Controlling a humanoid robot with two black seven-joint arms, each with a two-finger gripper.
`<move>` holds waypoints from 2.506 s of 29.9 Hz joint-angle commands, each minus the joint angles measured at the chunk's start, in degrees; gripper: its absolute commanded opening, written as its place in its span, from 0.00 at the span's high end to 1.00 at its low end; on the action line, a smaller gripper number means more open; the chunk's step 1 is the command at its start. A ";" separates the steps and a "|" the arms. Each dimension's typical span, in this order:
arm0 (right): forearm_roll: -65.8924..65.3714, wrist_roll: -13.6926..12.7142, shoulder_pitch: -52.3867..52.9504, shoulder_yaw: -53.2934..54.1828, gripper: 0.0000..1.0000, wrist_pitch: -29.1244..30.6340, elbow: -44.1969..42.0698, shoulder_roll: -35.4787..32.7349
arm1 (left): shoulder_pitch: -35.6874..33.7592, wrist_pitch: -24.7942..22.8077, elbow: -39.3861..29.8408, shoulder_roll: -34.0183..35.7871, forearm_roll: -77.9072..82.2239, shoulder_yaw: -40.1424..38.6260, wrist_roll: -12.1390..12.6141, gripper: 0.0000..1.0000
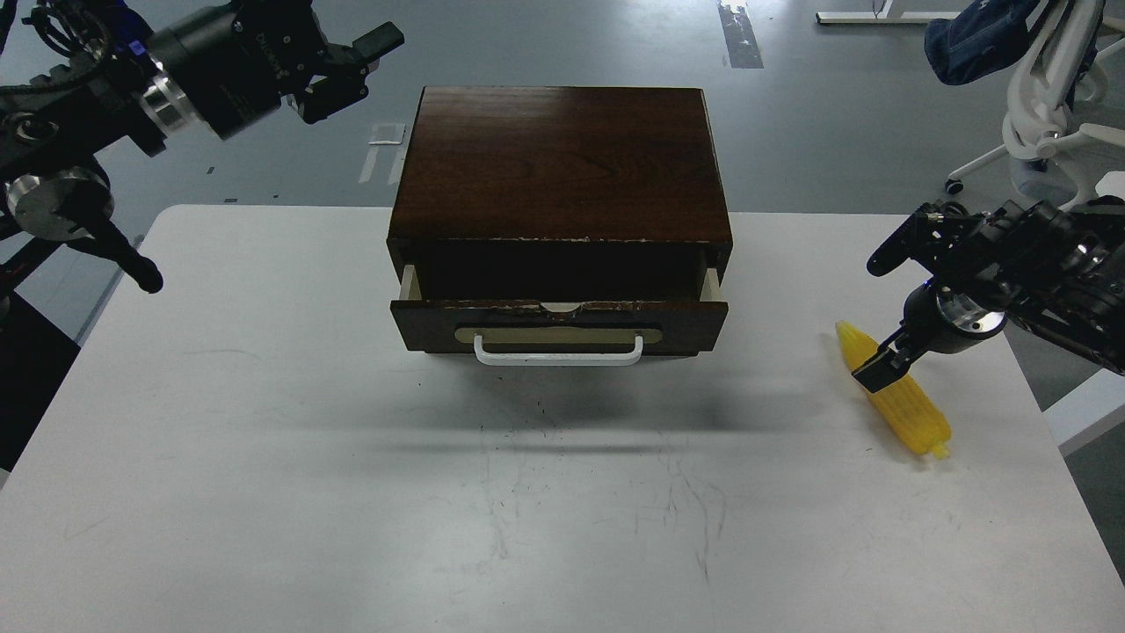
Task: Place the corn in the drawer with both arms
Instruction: 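Lower the right gripper over the yellow corn cob, then close the right gripper on the corn and lift it, then carry the corn with the right gripper over the open drawer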
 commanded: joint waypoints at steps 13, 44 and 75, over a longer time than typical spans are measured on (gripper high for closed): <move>0.00 0.00 -4.29 -0.01 0.00 -1.37 -4.82 3.09 | 0.00 0.00 0.00 0.17 0.00 0.02 0.00 0.01; 2.02 0.00 0.36 -1.07 1.00 -5.50 -0.35 0.98 | -0.08 0.00 0.00 0.70 0.09 0.02 0.00 0.01; 5.89 0.00 38.25 -0.63 1.00 -5.59 20.50 24.79 | -0.35 0.00 -0.62 3.78 0.00 -0.25 0.00 0.01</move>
